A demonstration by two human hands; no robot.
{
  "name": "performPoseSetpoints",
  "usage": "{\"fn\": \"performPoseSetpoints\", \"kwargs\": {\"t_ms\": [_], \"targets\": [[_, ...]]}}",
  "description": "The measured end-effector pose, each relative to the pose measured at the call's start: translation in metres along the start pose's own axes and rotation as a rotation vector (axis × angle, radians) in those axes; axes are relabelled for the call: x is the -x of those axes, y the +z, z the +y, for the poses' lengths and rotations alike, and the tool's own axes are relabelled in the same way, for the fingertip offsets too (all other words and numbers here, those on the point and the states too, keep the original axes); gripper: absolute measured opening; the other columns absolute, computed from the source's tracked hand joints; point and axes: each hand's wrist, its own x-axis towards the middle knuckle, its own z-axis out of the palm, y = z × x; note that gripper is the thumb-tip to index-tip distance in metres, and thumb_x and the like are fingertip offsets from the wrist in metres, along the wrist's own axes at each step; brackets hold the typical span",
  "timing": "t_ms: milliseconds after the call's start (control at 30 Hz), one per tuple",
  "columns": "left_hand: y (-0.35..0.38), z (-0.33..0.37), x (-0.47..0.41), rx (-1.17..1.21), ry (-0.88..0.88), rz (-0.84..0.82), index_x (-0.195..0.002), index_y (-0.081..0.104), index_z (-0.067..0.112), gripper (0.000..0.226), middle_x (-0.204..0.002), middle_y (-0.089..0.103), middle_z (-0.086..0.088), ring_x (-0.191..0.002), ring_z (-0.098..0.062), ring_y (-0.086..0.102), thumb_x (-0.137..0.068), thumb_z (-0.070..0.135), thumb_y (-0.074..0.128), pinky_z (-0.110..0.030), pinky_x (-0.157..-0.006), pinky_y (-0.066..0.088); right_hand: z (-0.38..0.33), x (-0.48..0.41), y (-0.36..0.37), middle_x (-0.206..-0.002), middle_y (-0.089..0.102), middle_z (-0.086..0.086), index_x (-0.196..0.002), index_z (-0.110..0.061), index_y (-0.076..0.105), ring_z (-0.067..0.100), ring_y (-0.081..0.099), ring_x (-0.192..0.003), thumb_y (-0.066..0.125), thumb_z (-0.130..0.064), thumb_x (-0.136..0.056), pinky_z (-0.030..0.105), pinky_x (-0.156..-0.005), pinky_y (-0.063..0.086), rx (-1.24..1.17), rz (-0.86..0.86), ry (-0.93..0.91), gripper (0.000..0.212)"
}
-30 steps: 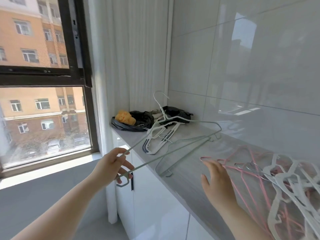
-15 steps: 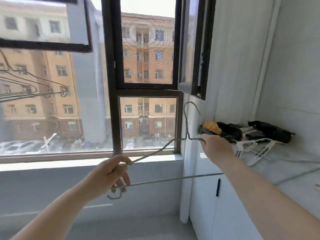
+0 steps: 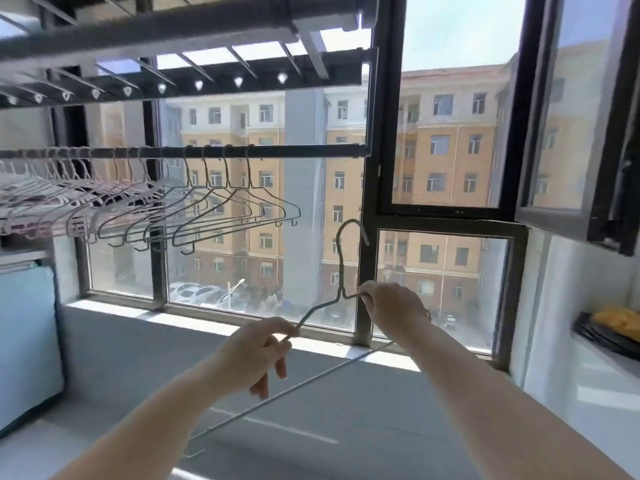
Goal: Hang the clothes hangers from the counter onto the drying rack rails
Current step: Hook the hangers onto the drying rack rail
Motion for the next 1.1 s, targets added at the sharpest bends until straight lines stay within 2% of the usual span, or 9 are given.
{"fn": "performPoseSetpoints", "kwargs": {"t_ms": [133, 200, 333, 467, 600, 767, 900, 1000, 1100], "targets": [[-0.038, -0.014, -0.008, 0.069, -0.038, 0.121, -0.086, 0.053, 0.027, 0.024, -0.045, 0.058, 0.002, -0.026, -0.009, 0.047, -0.095, 0.007, 0.043, -0.017, -0.030, 0.036, -0.031, -0.047, -0.001, -0.117, 0.064, 0.006, -0.123, -0.015, 0.054, 0.025, 0.062, -0.101, 0.036, -0.018, -0.099, 0.028, -0.079, 0.047, -0.062, 0.035, -0.140, 0.031], [-0.055, -0.019, -0.019, 0.055, -0.049, 0.183, -0.085, 0.053, 0.027, 0.024, -0.042, 0.059, 0.002, -0.025, -0.008, 0.047, -0.095, 0.007, 0.043, -0.017, -0.029, 0.036, -0.041, -0.073, -0.002, -0.126, 0.058, 0.003, -0.130, -0.016, 0.049, 0.024, 0.058, -0.109, 0.039, -0.019, -0.098, 0.028, -0.085, 0.046, -0.090, 0.056, -0.179, 0.033], [-0.086, -0.018, -0.057, 0.033, -0.051, 0.297, -0.091, 0.053, 0.022, 0.019, -0.041, 0.057, 0.002, -0.023, -0.008, 0.045, -0.095, 0.006, 0.044, -0.016, -0.027, 0.034, -0.040, -0.135, -0.010, -0.136, 0.048, 0.005, -0.135, -0.014, 0.042, 0.023, 0.048, -0.122, 0.040, -0.017, -0.097, 0.031, -0.098, 0.038, -0.073, 0.118, -0.182, 0.038], [-0.109, -0.004, -0.110, 0.011, -0.025, 0.365, -0.107, 0.057, 0.013, 0.019, -0.051, 0.059, -0.003, -0.022, -0.005, 0.041, -0.094, 0.007, 0.045, -0.016, -0.026, 0.033, -0.027, -0.193, -0.026, -0.140, 0.041, 0.007, -0.137, -0.013, 0.037, 0.023, 0.039, -0.128, 0.039, -0.013, -0.097, 0.031, -0.106, 0.031, -0.019, 0.215, -0.150, 0.041], [-0.124, 0.012, -0.160, 0.014, -0.023, 0.382, -0.119, 0.053, 0.004, 0.026, -0.062, 0.058, -0.010, -0.022, -0.005, 0.042, -0.095, 0.007, 0.043, -0.015, -0.027, 0.036, -0.012, -0.240, -0.041, -0.148, 0.028, 0.007, -0.142, -0.014, 0.028, 0.023, 0.025, -0.137, 0.038, -0.011, -0.096, 0.032, -0.113, 0.019, 0.052, 0.272, -0.138, 0.047], [-0.143, 0.026, -0.205, 0.041, -0.026, 0.417, -0.123, 0.050, 0.000, 0.030, -0.064, 0.056, -0.011, -0.024, -0.004, 0.045, -0.095, 0.008, 0.042, -0.016, -0.029, 0.040, 0.000, -0.277, -0.050, -0.149, 0.026, 0.006, -0.143, -0.013, 0.025, 0.022, 0.020, -0.140, 0.039, -0.006, -0.094, 0.035, -0.117, 0.010, 0.103, 0.309, -0.139, 0.052], [-0.147, 0.027, -0.228, 0.059, -0.050, 0.407, -0.122, 0.051, -0.001, 0.030, -0.062, 0.054, -0.011, -0.024, -0.004, 0.045, -0.094, 0.008, 0.044, -0.018, -0.031, 0.042, 0.002, -0.300, -0.046, -0.151, 0.022, 0.009, -0.144, -0.011, 0.021, 0.024, 0.014, -0.142, 0.039, -0.008, -0.094, 0.040, -0.118, 0.002, 0.233, 0.270, -0.094, 0.053], [-0.148, 0.030, -0.243, 0.047, -0.050, 0.377, -0.118, 0.052, -0.002, 0.027, -0.063, 0.053, -0.010, -0.033, -0.008, 0.044, -0.095, 0.008, 0.044, -0.019, -0.033, 0.044, 0.001, -0.307, -0.046, -0.151, 0.021, 0.011, -0.145, -0.009, 0.019, 0.027, 0.014, -0.142, 0.033, -0.004, -0.093, 0.041, -0.118, 0.001, 0.262, 0.217, -0.041, 0.053], [-0.151, 0.035, -0.258, 0.029, -0.047, 0.358, -0.117, 0.052, -0.001, 0.026, -0.067, 0.053, -0.011, -0.043, -0.013, 0.042, -0.095, 0.010, 0.043, -0.021, -0.034, 0.047, 0.004, -0.311, -0.048, -0.148, 0.028, 0.010, -0.143, -0.011, 0.023, 0.027, 0.020, -0.139, 0.034, -0.002, -0.091, 0.043, -0.116, 0.002, 0.245, 0.213, -0.020, 0.054]]}}
